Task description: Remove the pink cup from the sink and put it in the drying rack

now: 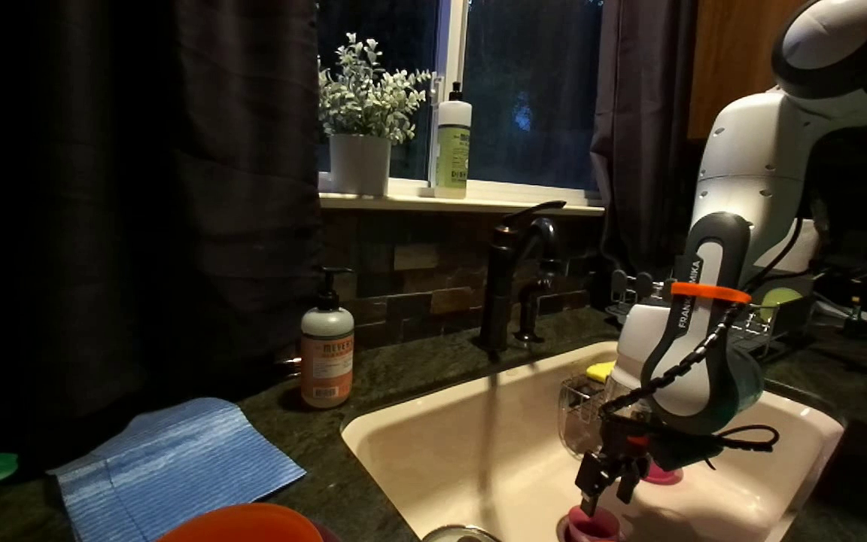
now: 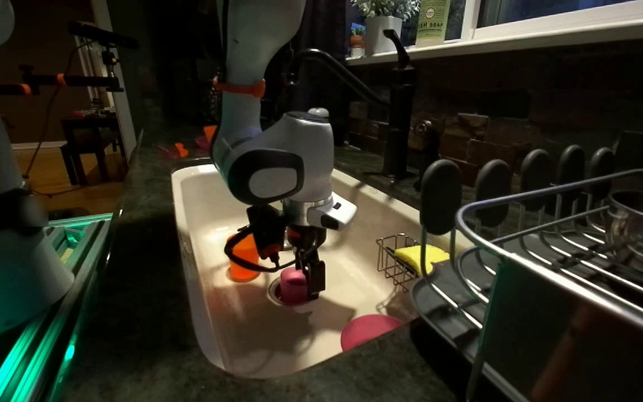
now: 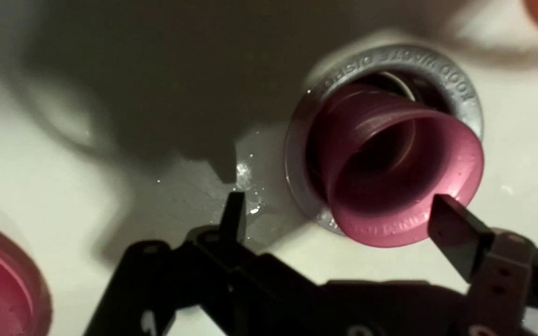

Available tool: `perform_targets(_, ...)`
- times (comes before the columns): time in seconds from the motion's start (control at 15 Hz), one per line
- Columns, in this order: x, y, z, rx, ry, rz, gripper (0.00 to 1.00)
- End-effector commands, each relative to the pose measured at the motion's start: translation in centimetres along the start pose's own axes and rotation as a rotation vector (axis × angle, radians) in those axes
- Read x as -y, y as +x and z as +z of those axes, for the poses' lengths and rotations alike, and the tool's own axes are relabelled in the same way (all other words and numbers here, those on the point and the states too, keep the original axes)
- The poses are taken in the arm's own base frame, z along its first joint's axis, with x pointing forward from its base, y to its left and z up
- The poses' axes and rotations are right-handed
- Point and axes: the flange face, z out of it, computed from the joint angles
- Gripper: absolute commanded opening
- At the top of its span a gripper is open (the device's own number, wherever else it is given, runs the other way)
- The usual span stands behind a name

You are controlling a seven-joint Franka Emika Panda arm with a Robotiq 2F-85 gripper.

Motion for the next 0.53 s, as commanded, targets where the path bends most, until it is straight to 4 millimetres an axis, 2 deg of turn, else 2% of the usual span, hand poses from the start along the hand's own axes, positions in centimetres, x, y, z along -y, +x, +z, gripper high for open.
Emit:
perform_targets(0.0, 0.29, 0.56, 1.05, 0.019, 0.016, 0.009, 1.00)
perform_targets(0.2, 0.73, 0.65, 1.25, 0.025, 0.025, 0.008, 0.99)
perform_targets(0.33, 0.95, 0.68, 1.38, 0.029, 0.025, 0.009, 0.90)
perform_targets(0.4, 0.99, 0.66, 1.42, 0.031, 0.022, 0.011, 0.73)
perform_targets(0.47, 1.01, 0.63, 1.45, 0.034, 0.022, 0.012, 0.65)
